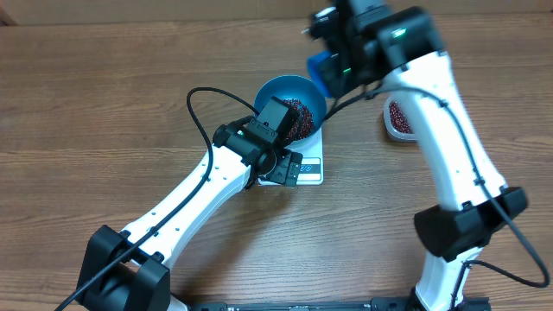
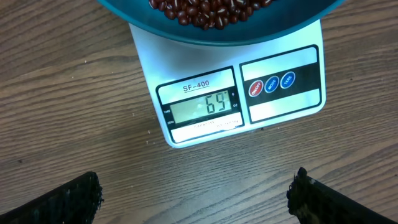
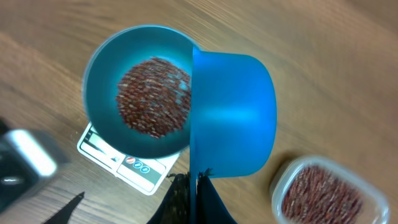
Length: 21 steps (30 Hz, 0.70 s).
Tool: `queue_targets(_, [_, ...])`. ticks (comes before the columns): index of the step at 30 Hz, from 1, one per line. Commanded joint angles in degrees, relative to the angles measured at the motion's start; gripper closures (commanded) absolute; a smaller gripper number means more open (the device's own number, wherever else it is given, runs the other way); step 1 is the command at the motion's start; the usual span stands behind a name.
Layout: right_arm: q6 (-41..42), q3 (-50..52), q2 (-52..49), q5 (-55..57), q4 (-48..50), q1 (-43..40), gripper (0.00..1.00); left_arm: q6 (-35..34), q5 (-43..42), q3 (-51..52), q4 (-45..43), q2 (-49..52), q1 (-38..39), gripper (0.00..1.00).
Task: Scoop item into bowl and weigh 150g on scale
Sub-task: 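Move the empty scoop with the right gripper back to the bean container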
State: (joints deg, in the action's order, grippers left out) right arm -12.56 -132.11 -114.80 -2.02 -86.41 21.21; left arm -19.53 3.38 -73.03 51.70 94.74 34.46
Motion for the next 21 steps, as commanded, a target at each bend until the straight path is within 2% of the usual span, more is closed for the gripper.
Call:
queue_targets(1, [3.8, -1.79, 1.79, -11.19, -1.27, -6.78, 0.96, -0.37, -0.44, -0.61, 0.09, -0.35, -0.04, 0.01])
queue_targets(4, [3.8, -1.79, 1.79, -18.64, -3.63, -13.25, 0.96, -0.39, -0.44, -0.61, 0.09, -0.35, -0.04, 0.01])
queue_targets(8, [3.74, -1.75, 1.75, -20.44, -7.23, -21.35, 0.96, -0.37, -0.44, -0.61, 0.09, -0.35, -0.04, 0.0])
queue_targets(13, [3.78, -0.07, 1.75, -14.05, -8.66, -28.3, 0.96, -0.39, -0.44, -0.61, 0.09, -0.35, -0.04, 0.0])
queue_targets(21, [3.91, 6.01, 1.75, -2.49, -6.38, -29.16, 0.96, -0.37, -0.44, -0.61, 0.09, -0.35, -0.04, 0.0])
